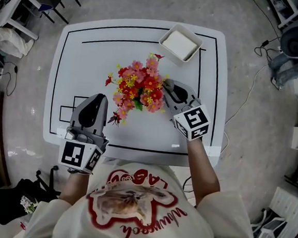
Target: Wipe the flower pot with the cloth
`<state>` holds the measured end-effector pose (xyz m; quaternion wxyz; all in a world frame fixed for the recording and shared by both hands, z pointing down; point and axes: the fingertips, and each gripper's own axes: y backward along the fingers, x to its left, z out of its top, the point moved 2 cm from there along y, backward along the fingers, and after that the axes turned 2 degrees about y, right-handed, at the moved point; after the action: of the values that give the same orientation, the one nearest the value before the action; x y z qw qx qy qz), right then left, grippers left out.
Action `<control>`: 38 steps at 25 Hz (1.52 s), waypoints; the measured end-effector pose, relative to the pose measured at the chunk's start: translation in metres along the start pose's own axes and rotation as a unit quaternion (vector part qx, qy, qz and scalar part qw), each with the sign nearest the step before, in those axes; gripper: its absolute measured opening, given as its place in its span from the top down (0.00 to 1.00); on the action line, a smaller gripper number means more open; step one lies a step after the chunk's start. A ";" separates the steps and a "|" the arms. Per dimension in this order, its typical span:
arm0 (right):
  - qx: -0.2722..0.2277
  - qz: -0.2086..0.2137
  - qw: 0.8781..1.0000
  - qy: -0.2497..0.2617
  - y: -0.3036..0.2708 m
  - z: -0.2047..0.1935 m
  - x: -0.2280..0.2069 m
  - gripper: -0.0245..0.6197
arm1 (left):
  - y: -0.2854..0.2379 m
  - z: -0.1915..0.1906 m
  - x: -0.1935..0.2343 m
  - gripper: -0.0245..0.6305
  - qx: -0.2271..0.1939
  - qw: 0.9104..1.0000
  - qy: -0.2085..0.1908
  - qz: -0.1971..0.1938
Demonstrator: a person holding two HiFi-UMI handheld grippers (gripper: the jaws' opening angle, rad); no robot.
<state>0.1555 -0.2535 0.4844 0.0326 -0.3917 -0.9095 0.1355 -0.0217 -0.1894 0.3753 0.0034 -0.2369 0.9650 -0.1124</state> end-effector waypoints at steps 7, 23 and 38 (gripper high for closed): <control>-0.001 -0.006 1.000 -0.002 0.009 0.000 0.012 0.90 | -0.005 0.005 -0.002 0.93 -0.009 1.000 -0.003 -0.016; -0.004 -0.082 0.996 -0.024 0.029 -0.007 0.056 0.89 | 0.002 0.003 0.013 0.93 -0.012 0.996 -0.014 -0.091; -0.014 -0.146 0.988 -0.050 0.032 -0.006 0.083 0.89 | 0.011 -0.003 0.029 0.93 -0.007 0.990 -0.022 -0.142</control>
<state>0.1212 -0.1715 0.4776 0.0014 -0.2480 -0.9592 0.1361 -0.0529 -0.1925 0.3769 0.0066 -0.3738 0.9221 -0.0999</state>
